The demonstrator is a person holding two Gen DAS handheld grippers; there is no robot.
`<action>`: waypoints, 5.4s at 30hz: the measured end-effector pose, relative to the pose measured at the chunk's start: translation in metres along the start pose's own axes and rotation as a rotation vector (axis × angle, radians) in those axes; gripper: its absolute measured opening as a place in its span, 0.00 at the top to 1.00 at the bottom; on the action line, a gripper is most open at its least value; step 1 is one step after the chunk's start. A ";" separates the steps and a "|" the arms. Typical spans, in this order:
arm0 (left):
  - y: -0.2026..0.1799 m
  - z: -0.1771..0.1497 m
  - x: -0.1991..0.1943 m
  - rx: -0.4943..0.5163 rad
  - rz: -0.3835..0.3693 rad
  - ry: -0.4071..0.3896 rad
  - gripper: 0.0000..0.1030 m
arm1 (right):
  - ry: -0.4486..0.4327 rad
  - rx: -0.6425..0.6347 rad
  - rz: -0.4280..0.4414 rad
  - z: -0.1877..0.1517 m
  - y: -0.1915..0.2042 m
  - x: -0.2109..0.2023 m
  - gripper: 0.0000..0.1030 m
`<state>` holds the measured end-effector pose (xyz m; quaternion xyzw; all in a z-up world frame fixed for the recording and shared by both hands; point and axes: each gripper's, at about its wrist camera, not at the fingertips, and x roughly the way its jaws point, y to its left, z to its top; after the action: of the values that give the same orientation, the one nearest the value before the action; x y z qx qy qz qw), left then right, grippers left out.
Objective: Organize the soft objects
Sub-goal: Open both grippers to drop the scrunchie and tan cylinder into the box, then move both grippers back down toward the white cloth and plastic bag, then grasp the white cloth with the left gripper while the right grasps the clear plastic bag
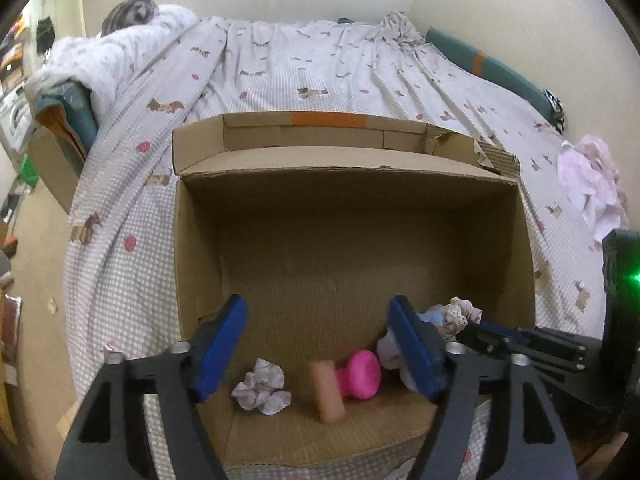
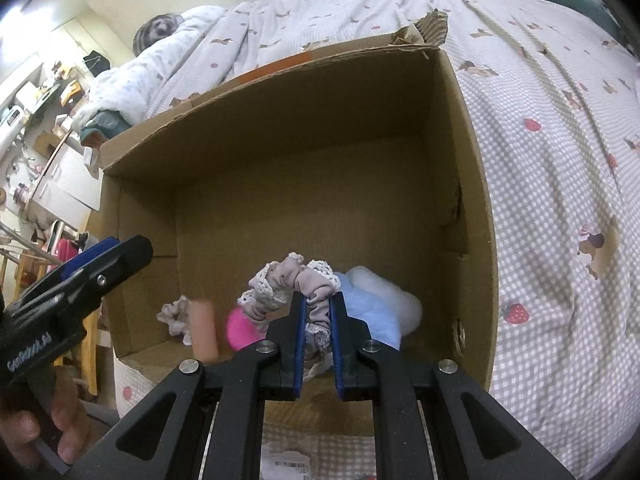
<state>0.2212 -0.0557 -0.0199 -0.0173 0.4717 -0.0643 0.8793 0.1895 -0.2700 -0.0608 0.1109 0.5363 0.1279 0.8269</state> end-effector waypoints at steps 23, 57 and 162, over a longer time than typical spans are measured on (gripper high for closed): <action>-0.005 -0.004 0.000 0.034 0.060 -0.003 0.16 | -0.058 0.018 -0.024 0.003 0.000 -0.009 0.19; 0.034 -0.073 -0.059 -0.044 0.100 0.045 0.16 | -0.139 0.092 -0.039 -0.042 -0.010 -0.054 0.00; 0.061 -0.119 -0.052 -0.177 0.004 0.177 0.81 | 0.191 -0.127 -0.135 -0.121 0.035 -0.004 0.75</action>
<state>0.0999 0.0147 -0.0480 -0.0882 0.5514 -0.0218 0.8293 0.0744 -0.2325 -0.0948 0.0091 0.6098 0.1155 0.7840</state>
